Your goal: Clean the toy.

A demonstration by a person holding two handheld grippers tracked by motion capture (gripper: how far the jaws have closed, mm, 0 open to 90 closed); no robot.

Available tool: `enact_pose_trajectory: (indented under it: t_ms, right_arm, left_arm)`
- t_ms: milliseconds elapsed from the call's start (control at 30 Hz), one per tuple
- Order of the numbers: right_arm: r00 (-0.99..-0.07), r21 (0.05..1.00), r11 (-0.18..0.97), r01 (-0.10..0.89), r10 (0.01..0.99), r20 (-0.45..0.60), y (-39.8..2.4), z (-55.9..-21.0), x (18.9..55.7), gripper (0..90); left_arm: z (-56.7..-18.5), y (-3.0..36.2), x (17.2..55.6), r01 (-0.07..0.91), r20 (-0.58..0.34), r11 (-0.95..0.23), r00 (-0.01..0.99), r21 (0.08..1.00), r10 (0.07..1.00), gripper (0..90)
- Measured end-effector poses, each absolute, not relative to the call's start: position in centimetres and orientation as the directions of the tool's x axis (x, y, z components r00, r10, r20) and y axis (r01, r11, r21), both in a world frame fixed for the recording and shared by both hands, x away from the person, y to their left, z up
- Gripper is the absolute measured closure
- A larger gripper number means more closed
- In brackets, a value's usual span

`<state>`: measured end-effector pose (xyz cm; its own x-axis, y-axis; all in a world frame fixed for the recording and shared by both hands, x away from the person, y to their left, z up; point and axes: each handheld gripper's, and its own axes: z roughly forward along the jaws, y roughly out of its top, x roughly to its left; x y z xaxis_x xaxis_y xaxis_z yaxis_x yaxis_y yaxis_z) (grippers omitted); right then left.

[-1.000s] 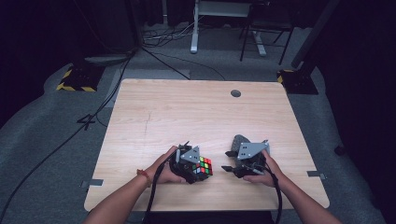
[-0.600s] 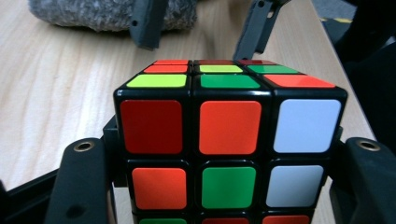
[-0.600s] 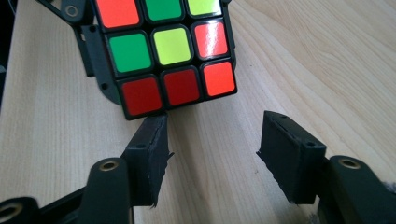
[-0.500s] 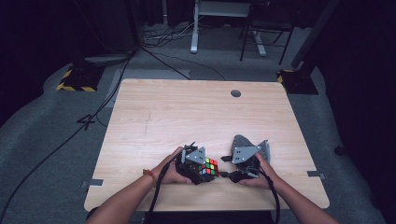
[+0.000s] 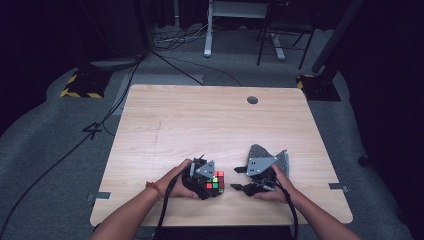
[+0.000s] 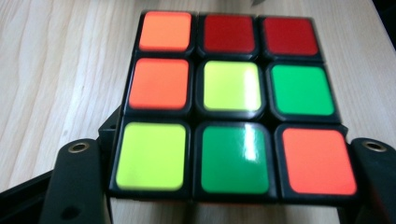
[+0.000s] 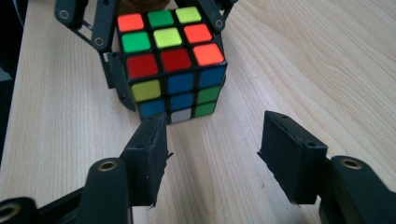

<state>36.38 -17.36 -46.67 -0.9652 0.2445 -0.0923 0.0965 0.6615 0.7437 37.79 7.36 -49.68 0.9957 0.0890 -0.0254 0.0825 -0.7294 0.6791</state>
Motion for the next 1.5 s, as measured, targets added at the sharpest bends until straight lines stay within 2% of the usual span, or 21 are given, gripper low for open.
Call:
enact_pose_trajectory:
  t_ms: [167,233,400,700,867,967,1333,1500]
  right_arm:
    - [-0.957,0.758,0.646,0.091,0.268,-0.113,-18.4,-45.5,36.4,40.9]
    - [-0.943,0.763,0.638,0.102,0.306,-0.13,-19.7,-44.9,36.6,40.2]
    - [-0.907,0.768,0.622,0.149,0.396,-0.144,-22.9,-44.1,37.5,39.6]
    - [-0.866,0.729,0.649,0.218,0.473,-0.161,-25.6,-44.4,39.3,39.2]
    - [-0.874,0.705,0.654,0.273,0.475,-0.102,-26.2,-45.3,40.0,38.9]
    - [-0.871,0.699,0.647,0.304,0.487,-0.072,-26.6,-46.0,40.6,40.2]
    - [-0.877,0.664,0.666,0.339,0.479,-0.033,-26.3,-48.0,41.7,49.5]
    - [-0.879,0.65,0.669,0.359,0.477,-0.005,-26.3,-48.3,41.8,47.6]
  left_arm:
    - [-49.5,7.6,37.8,0.081,0.008,-0.738,0.993,0.67,0.117,30.2]
    - [-49.5,7.8,37.9,0.096,0.024,-0.75,0.989,0.655,0.147,23.7]
    - [-49.3,9.1,38.3,0.163,0.022,-0.755,0.973,0.635,0.229,14.9]
    - [-48.9,12.3,39.2,0.248,0.059,-0.706,0.923,0.663,0.38,15.8]
    - [-49.1,13.4,40.0,0.304,0.063,-0.665,0.882,0.682,0.468,17.2]
    - [-49.2,13.5,39.8,0.313,-0.001,-0.644,0.9,0.698,0.436,16.4]
    - [-48.9,10.9,38.7,0.254,-0.031,-0.659,0.943,0.708,0.33,15.9]
    - [-48.7,10.2,38.1,0.276,-0.027,-0.639,0.929,0.718,0.37,15.3]
